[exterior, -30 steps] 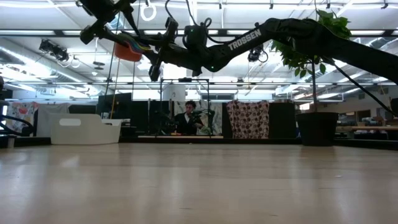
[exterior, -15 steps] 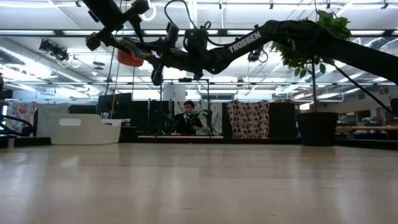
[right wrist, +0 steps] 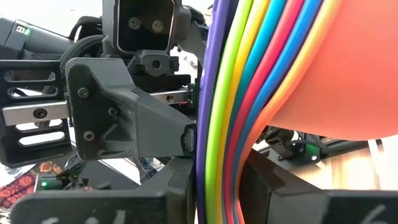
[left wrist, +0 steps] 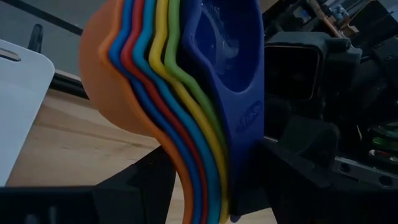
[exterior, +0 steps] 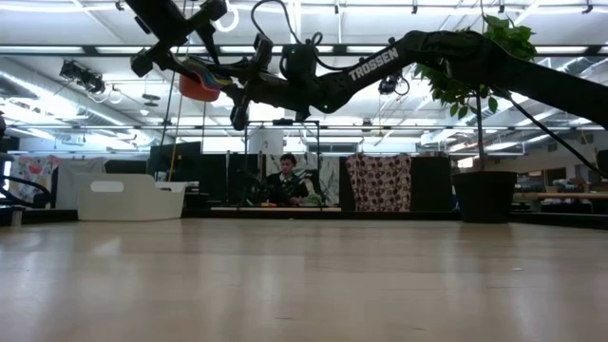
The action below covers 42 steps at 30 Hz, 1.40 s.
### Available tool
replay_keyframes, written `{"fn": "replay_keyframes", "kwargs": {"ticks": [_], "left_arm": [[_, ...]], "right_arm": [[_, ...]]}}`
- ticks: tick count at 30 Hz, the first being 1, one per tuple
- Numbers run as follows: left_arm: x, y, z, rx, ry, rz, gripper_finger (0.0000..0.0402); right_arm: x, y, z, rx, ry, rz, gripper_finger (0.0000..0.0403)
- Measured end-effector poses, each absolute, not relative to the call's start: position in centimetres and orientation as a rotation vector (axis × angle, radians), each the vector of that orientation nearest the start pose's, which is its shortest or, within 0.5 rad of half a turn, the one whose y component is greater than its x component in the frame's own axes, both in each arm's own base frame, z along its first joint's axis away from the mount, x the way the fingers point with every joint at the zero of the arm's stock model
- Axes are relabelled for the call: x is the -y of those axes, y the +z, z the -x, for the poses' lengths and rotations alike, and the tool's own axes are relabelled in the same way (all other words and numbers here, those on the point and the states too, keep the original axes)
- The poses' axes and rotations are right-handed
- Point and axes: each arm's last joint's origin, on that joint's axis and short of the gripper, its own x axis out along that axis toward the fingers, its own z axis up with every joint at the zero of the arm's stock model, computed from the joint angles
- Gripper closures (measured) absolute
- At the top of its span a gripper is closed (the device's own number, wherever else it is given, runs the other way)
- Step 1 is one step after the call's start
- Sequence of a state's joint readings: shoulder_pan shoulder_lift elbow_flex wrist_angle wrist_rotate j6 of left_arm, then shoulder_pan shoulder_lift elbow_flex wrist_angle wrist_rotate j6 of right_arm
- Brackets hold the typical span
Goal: Nest measuring cups in basket
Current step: Put the stacked of measuring cups into the white bin
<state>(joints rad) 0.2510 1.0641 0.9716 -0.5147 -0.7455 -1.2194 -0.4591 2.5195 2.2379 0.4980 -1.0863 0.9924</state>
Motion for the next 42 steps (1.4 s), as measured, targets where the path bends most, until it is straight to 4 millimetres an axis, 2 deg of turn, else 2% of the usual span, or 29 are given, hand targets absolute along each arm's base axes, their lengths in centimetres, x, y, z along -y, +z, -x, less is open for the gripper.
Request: {"fn": "replay_keyframes", "kwargs": {"ticks": [21,25,42], "left_arm": [[-7.0,32.2,-20.8,-0.107,1.026,0.834,0.0181],[-7.0,32.2,-20.8,-0.126,1.019,0.804,0.0191],[-8.5,32.5,-20.6,-0.151,0.95,0.801,0.0212]], "right_arm": [[22.5,26.7,-51.4,-0.239,0.786,-0.783,0.0316],[22.5,26.8,-51.4,-0.244,0.791,-0.787,0.0316],[22.8,26.9,-51.2,-0.228,0.796,-0.758,0.0316]]}}
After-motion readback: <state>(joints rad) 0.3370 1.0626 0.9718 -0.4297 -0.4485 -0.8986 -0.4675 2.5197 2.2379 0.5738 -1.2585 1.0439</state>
